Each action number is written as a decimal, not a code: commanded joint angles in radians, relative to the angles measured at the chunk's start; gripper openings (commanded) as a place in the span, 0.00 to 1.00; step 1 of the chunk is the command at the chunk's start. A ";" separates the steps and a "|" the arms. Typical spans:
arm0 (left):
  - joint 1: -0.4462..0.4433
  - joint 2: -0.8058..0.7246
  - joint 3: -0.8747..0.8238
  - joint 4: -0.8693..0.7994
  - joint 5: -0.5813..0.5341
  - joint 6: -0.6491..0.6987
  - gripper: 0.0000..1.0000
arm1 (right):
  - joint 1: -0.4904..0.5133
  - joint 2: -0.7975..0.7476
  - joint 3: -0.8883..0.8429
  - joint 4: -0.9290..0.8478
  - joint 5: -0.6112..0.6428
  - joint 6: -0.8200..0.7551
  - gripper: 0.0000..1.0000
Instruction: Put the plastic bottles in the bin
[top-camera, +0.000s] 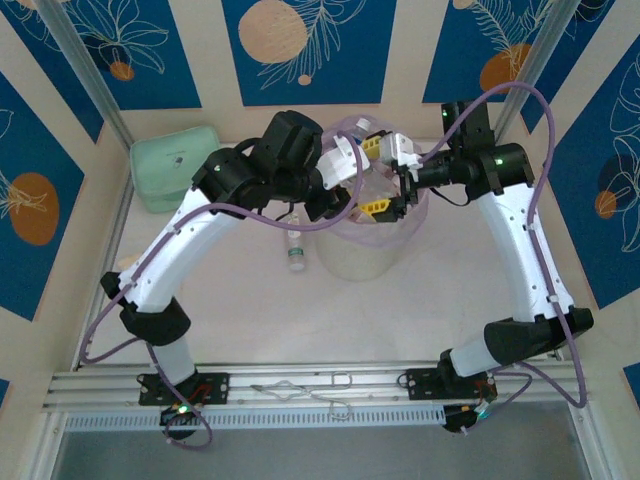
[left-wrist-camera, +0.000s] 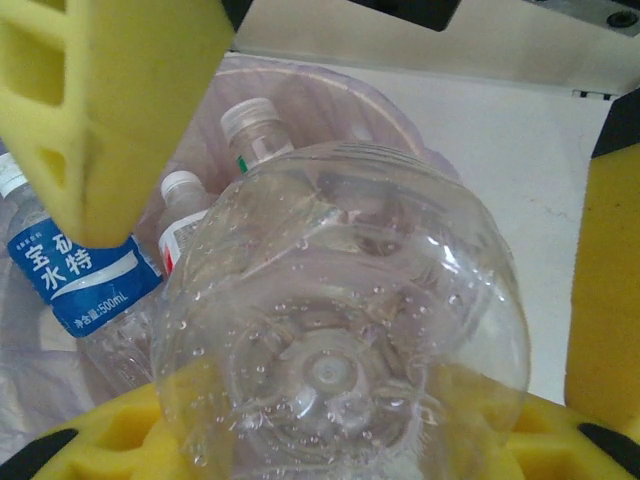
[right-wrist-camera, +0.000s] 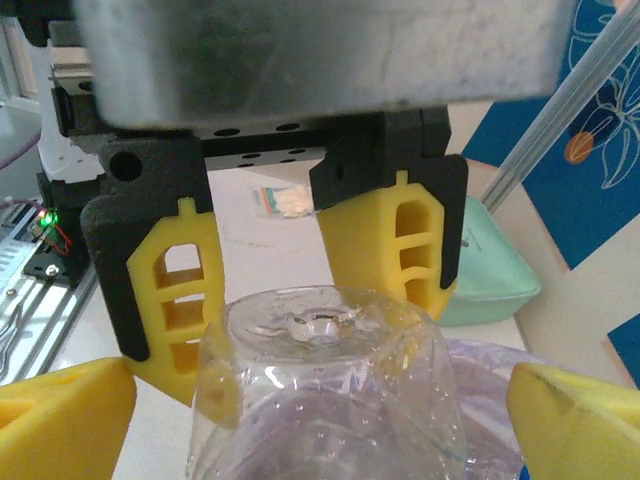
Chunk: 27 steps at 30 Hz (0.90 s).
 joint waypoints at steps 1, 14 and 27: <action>-0.012 -0.001 0.029 0.024 0.017 0.042 0.14 | 0.002 0.022 0.032 -0.029 0.050 0.013 0.90; -0.013 -0.109 -0.091 0.155 -0.066 -0.024 0.85 | -0.043 -0.019 -0.002 0.192 0.009 0.234 0.60; 0.039 -0.268 -0.492 0.470 -0.309 -0.346 0.93 | -0.132 -0.155 -0.268 1.040 0.259 0.971 0.51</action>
